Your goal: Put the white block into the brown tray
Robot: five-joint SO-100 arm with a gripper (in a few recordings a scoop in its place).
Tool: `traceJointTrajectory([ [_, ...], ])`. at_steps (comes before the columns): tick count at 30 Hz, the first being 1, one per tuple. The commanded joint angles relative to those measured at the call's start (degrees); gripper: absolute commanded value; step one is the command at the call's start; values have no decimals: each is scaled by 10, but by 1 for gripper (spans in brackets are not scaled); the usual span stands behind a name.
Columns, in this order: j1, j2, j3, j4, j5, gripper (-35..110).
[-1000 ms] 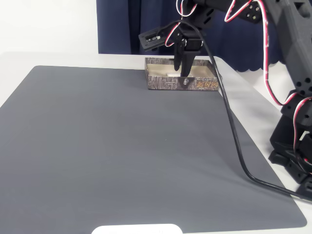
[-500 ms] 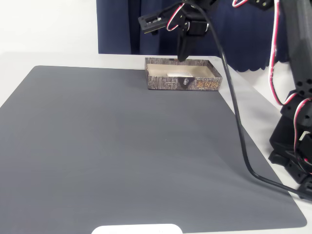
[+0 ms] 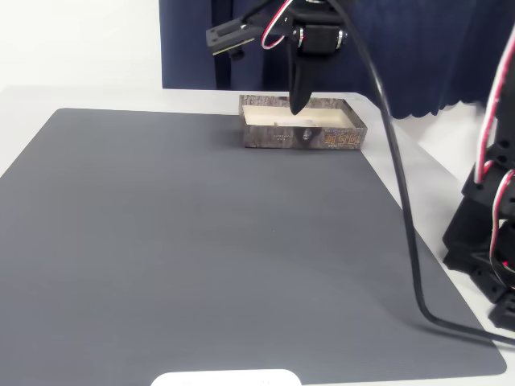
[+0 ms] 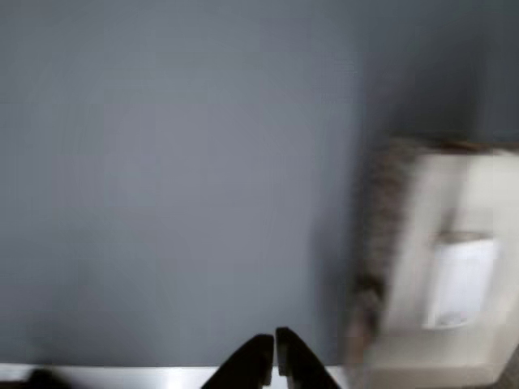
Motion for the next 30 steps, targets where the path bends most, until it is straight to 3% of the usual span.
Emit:
traceJointTrajectory([
  [1, -53, 113, 57, 16, 54, 0],
  [13, -291, 407, 356, 13, 337, 0],
  [22, -436, 534, 480, 14, 401, 0],
  [30, -543, 682, 646, -28, 524, 0],
])
